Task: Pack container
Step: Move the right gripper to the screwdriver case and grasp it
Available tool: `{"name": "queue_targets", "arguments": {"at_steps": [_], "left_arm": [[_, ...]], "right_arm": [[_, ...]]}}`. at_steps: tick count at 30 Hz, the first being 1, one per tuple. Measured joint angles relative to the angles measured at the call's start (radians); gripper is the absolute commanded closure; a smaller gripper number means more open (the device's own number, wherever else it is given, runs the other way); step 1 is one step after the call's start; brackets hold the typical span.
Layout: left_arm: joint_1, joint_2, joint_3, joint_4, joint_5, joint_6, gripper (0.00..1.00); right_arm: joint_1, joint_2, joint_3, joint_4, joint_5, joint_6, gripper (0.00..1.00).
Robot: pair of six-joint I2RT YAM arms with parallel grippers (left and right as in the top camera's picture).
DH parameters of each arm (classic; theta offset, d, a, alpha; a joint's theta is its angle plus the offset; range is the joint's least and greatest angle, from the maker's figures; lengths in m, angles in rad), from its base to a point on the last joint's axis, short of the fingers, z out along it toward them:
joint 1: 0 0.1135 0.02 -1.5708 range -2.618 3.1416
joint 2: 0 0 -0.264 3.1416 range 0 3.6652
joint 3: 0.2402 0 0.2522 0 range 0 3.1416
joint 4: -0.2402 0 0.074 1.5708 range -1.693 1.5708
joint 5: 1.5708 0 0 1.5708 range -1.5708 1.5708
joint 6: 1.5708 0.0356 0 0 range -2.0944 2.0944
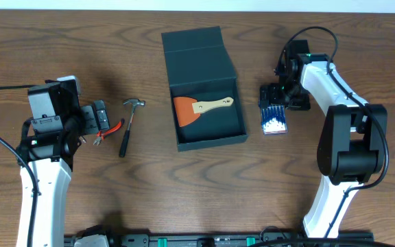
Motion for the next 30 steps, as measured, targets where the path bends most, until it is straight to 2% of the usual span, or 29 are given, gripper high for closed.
{"name": "queue_targets", "arguments": {"at_steps": [8, 11, 25, 30], "left_arm": [[0.000, 0.000, 0.000, 0.000, 0.000, 0.000, 0.02], [0.000, 0.000, 0.000, 0.000, 0.000, 0.000, 0.02], [0.000, 0.000, 0.000, 0.000, 0.000, 0.000, 0.02], [0.000, 0.000, 0.000, 0.000, 0.000, 0.000, 0.02]], "right_arm": [[0.001, 0.002, -0.015, 0.011, -0.003, -0.016, 0.01], [0.001, 0.006, -0.016, 0.011, -0.009, -0.038, 0.04], [0.001, 0.005, -0.019, 0.012, -0.052, -0.099, 0.03], [0.001, 0.005, -0.030, 0.024, -0.044, -0.104, 0.12]]}}
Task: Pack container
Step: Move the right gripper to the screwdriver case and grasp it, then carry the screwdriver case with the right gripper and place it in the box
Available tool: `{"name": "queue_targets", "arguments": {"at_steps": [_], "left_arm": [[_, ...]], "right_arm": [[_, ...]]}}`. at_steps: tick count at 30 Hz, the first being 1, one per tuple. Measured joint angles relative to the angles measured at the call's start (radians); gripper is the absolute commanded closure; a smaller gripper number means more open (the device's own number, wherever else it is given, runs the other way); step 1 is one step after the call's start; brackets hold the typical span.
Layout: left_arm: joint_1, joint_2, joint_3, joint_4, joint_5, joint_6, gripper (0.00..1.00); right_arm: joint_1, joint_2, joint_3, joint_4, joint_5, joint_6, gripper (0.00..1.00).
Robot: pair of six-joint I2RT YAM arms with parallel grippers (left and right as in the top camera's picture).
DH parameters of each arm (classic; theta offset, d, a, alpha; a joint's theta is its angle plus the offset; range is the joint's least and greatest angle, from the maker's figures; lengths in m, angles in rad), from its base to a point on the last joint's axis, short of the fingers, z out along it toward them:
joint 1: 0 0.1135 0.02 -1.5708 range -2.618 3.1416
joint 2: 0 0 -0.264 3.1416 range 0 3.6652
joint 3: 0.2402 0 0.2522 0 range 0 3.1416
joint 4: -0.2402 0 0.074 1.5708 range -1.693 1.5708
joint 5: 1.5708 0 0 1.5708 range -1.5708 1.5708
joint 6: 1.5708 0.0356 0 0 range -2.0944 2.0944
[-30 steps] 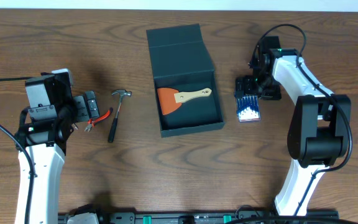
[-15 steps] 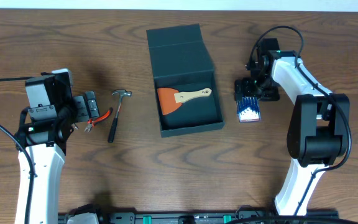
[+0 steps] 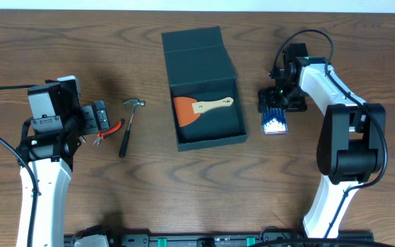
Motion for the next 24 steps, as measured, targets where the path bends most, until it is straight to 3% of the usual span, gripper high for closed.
{"name": "queue_targets", "arguments": {"at_steps": [3, 11, 18, 24], "left_arm": [[0.000, 0.000, 0.000, 0.000, 0.000, 0.000, 0.02], [0.000, 0.000, 0.000, 0.000, 0.000, 0.000, 0.02], [0.000, 0.000, 0.000, 0.000, 0.000, 0.000, 0.02], [0.000, 0.000, 0.000, 0.000, 0.000, 0.000, 0.02]], "right_arm": [[0.000, -0.002, -0.009, 0.011, 0.006, -0.002, 0.12], [0.000, -0.017, -0.036, 0.022, 0.018, -0.015, 0.38], [0.000, -0.019, -0.038, 0.022, 0.015, -0.014, 0.38], [0.000, -0.019, -0.038, 0.023, 0.015, -0.014, 0.49]]}}
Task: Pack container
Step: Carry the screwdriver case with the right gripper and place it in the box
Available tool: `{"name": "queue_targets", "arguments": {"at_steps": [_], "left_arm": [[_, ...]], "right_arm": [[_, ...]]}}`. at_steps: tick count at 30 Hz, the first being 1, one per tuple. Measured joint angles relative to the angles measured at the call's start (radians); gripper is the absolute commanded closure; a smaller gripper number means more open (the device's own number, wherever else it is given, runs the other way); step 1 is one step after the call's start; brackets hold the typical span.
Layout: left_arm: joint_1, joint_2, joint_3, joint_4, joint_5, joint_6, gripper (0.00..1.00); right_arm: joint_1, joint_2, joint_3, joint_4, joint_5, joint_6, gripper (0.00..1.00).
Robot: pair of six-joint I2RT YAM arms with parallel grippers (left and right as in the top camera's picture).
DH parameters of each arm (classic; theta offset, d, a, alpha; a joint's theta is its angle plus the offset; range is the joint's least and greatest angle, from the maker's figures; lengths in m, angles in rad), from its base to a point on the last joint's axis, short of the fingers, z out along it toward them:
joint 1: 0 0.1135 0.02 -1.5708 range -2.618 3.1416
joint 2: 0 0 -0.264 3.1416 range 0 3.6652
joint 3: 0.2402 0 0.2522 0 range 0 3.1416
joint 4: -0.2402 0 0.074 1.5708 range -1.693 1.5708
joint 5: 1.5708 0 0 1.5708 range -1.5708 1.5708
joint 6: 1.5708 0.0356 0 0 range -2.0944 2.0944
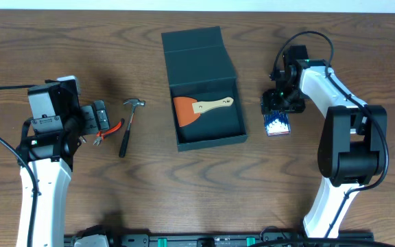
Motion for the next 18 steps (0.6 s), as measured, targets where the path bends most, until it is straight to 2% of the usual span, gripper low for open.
{"name": "queue_targets", "arguments": {"at_steps": [2, 8, 15, 18], "left_arm": [[0.000, 0.000, 0.000, 0.000, 0.000, 0.000, 0.02], [0.000, 0.000, 0.000, 0.000, 0.000, 0.000, 0.02], [0.000, 0.000, 0.000, 0.000, 0.000, 0.000, 0.02], [0.000, 0.000, 0.000, 0.000, 0.000, 0.000, 0.02]], "right_arm": [[0.000, 0.000, 0.001, -0.003, 0.000, 0.000, 0.53], [0.000, 0.000, 0.040, -0.091, -0.001, 0.001, 0.58], [0.022, -0.011, 0.218, -0.196, 0.000, 0.000, 0.63], [0.053, -0.051, 0.278, -0.243, -0.001, -0.014, 0.71]]}}
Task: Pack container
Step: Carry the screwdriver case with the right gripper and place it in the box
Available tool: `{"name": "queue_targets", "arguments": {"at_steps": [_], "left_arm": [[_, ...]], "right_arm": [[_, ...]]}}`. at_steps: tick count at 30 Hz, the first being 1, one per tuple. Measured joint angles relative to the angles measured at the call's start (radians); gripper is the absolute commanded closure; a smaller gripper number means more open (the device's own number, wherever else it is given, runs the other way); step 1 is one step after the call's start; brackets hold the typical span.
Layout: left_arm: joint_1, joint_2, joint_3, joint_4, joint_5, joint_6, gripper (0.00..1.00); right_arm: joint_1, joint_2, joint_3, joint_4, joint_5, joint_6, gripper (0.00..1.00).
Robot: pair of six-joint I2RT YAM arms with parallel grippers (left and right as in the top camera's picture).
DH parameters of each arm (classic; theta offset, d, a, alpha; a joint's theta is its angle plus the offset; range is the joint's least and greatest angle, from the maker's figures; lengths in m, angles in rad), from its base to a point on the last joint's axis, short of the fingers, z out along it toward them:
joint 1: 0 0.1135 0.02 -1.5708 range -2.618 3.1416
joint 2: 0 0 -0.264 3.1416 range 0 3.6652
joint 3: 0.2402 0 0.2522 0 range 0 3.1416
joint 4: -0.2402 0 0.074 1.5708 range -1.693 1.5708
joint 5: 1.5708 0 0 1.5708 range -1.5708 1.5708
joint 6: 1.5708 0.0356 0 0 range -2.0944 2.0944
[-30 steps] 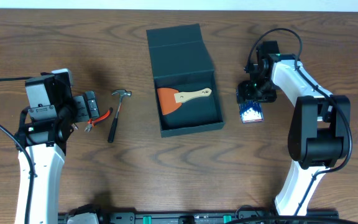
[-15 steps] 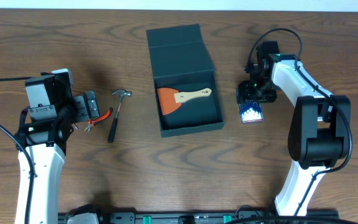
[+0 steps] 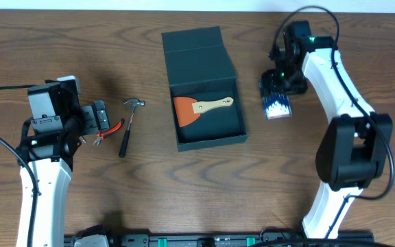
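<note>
A dark open box (image 3: pixel 235 103) stands at the table's middle, lid folded back. Inside lies an orange scraper (image 3: pixel 187 110) with a wooden handle. Just right of the box, my right gripper (image 3: pixel 277 88) is shut on a blue and white pack (image 3: pixel 277 106), which hangs from it pointing toward the front. At the left, a hammer (image 3: pixel 129 123) and red-handled pliers (image 3: pixel 110 130) lie on the table. My left gripper (image 3: pixel 100 114) rests beside the pliers, fingers apart and holding nothing.
The box's lid (image 3: pixel 196 48) lies flat behind it. The right arm's base (image 3: pixel 352 158) stands at the front right, the left arm's body (image 3: pixel 46 137) at the front left. Bare wooden table (image 3: pixel 184 185) runs along the front.
My right gripper has moved toward the back of the table, and the blue and white pack has gone with it. The left arm, hammer, pliers and box are unchanged.
My right gripper stood over the back end of the pack lying right of the box, and stayed there at the second moment. By the third moment the pack had shifted slightly with the gripper. Now it is held farther back, beside the box.
</note>
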Motion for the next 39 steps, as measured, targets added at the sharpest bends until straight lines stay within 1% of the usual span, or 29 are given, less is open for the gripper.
{"name": "queue_targets", "arguments": {"at_steps": [1, 2, 3, 9, 12, 18, 23, 26, 31, 39], "left_arm": [[0.000, 0.000, 0.000, 0.000, 0.000, 0.000, 0.02], [0.000, 0.000, 0.000, 0.000, 0.000, 0.000, 0.02], [0.000, 0.000, 0.000, 0.000, 0.000, 0.000, 0.02], [0.000, 0.000, 0.000, 0.000, 0.000, 0.000, 0.02], [0.000, 0.000, 0.000, 0.000, 0.000, 0.000, 0.02], [0.000, 0.000, 0.000, 0.000, 0.000, 0.000, 0.02], [0.000, 0.000, 0.000, 0.000, 0.000, 0.000, 0.02], [0.000, 0.000, 0.000, 0.000, 0.000, 0.000, 0.02], [0.000, 0.000, 0.000, 0.000, 0.000, 0.000, 0.02], [0.000, 0.000, 0.000, 0.000, 0.000, 0.000, 0.02]], "right_arm": [[0.014, -0.016, 0.018, -0.016, 0.000, -0.013, 0.77], [0.032, -0.035, 0.037, -0.027, 0.000, -0.030, 0.89], [0.053, -0.056, 0.053, -0.034, 0.000, -0.049, 0.98], [0.222, -0.183, 0.107, -0.029, -0.006, -0.191, 0.99], [0.305, -0.217, 0.110, -0.032, -0.010, -0.306, 0.99], [0.423, -0.208, 0.111, -0.068, -0.015, -0.630, 0.99], [0.447, -0.172, 0.111, -0.066, -0.050, -0.906, 0.99], [0.446, -0.134, 0.110, -0.058, -0.075, -1.022, 0.99], [0.444, -0.043, 0.110, -0.058, -0.093, -1.110, 0.99], [0.447, 0.113, 0.110, -0.137, -0.098, -1.140, 0.99]]}}
